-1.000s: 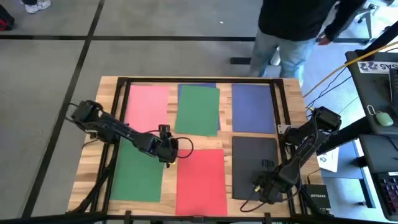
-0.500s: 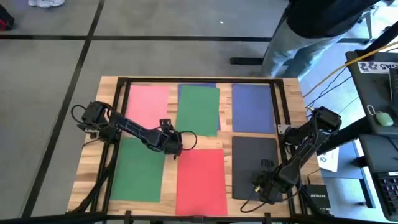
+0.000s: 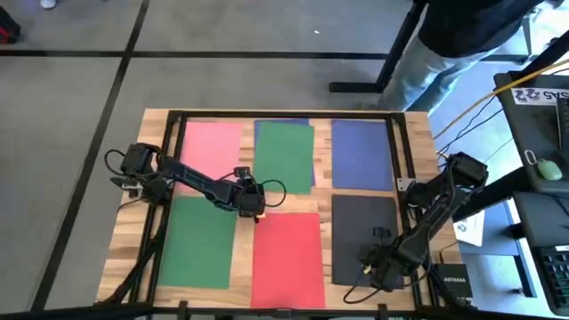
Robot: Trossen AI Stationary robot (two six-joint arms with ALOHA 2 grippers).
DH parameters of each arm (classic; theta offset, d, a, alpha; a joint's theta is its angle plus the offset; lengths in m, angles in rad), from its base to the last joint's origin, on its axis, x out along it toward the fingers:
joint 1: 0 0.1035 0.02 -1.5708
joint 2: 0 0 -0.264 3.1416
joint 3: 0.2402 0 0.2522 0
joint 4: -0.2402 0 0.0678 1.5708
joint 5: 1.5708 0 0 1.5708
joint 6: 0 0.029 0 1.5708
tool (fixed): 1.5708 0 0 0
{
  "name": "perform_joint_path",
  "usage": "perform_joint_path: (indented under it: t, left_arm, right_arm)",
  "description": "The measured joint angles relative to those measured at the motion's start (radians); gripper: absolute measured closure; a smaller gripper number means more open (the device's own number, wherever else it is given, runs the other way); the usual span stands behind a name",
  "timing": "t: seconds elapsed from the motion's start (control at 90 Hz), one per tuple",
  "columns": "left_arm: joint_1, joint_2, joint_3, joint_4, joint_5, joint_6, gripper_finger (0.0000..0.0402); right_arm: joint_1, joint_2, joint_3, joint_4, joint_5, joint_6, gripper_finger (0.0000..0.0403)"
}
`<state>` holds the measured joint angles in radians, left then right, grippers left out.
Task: Organize paper
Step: Stack the green paper on top of the green paper
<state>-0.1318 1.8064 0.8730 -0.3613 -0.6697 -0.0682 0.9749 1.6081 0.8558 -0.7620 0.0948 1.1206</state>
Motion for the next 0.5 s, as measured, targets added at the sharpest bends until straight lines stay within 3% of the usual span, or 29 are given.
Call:
perform_joint_path:
  t: [0.1, 0.5]
  left_arm:
    - [-0.016, -0.011, -0.002, -0.005, 0.019, 0.005, 0.0393]
    - [-0.137, -0.04, 0.142, -0.33, 0.038, -0.162, 0.0402]
  right_arm:
    - [0.0, 0.0, 0.0, 0.0, 0.0, 0.0, 0.0402]
    - [0.0, 0.0, 0.0, 0.0, 0.0, 0.0, 0.0402]
